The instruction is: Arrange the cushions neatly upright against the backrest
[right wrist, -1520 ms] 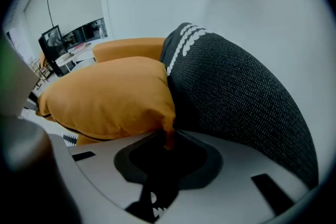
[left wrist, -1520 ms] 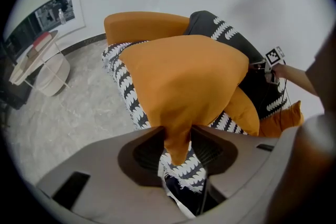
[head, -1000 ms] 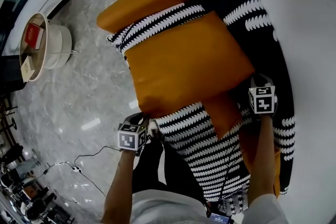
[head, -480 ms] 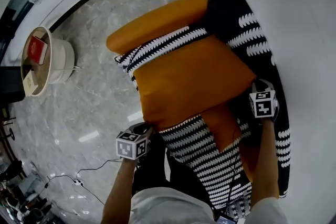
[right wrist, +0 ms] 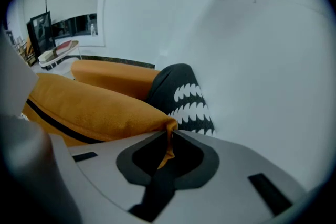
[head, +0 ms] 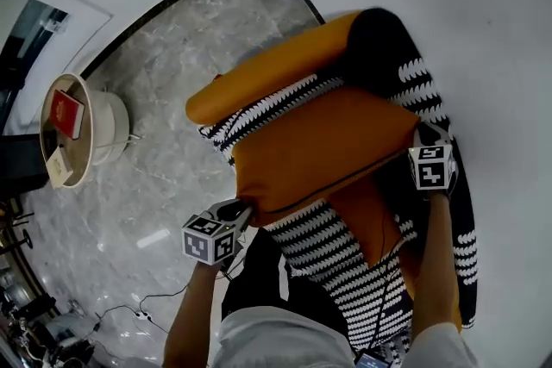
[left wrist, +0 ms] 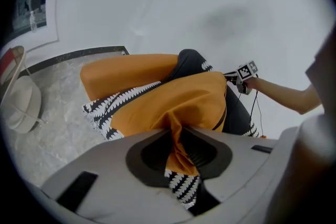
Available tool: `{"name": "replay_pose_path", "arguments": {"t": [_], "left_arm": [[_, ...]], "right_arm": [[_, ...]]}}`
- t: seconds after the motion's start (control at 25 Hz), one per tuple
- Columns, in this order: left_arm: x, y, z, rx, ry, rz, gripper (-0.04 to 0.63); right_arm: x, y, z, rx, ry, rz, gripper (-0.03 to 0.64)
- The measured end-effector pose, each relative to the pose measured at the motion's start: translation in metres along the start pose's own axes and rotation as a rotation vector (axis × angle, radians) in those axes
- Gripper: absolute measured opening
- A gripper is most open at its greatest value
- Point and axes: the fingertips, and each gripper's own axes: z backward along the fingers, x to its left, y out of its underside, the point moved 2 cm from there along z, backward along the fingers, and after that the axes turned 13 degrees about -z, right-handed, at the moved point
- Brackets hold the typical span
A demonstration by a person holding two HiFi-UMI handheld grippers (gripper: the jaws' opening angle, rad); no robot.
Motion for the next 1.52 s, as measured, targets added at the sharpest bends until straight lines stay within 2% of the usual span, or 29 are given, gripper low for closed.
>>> {"name": "replay_pose_path", "arguments": {"t": [0.2, 0.4, 0.84, 1.04, 1.28, 1.44, 1.52], "left_arm": [[0.034, -0.043, 0.012, -0.072, -0.020, 0.038, 0.092], [0.072, -0.071, 0.021, -0.104, -0.060, 0.007, 0.095], [0.133, -0.120, 0.026, -0.104, -0.054, 0.003, 0.095], [0.166, -0.135, 0.029, -0.137, -0.121, -0.021, 0.095], [0.187, -0.148, 0.024, -0.114, -0.176, -0.019, 0.095], [0.195, -0.154, 0.027, -0.112, -0.203, -0.008, 0.095], [0.196, -0.160, 0.032, -0.112, -0.242, -0.021, 0.095]], "right_arm": [[0.008, -0.057, -0.010, -0.042, -0.002, -0.031, 0.040], [0.024, -0.098, -0.026, -0.083, -0.009, -0.064, 0.038], [0.042, -0.163, -0.057, -0.091, 0.002, -0.129, 0.038], [0.056, -0.195, -0.073, -0.103, -0.011, -0.131, 0.040], [0.067, -0.213, -0.088, -0.105, -0.037, -0.129, 0.040], [0.069, -0.219, -0.081, -0.133, -0.040, -0.141, 0.040], [0.064, -0.223, -0.069, -0.163, -0.027, -0.138, 0.040]]}}
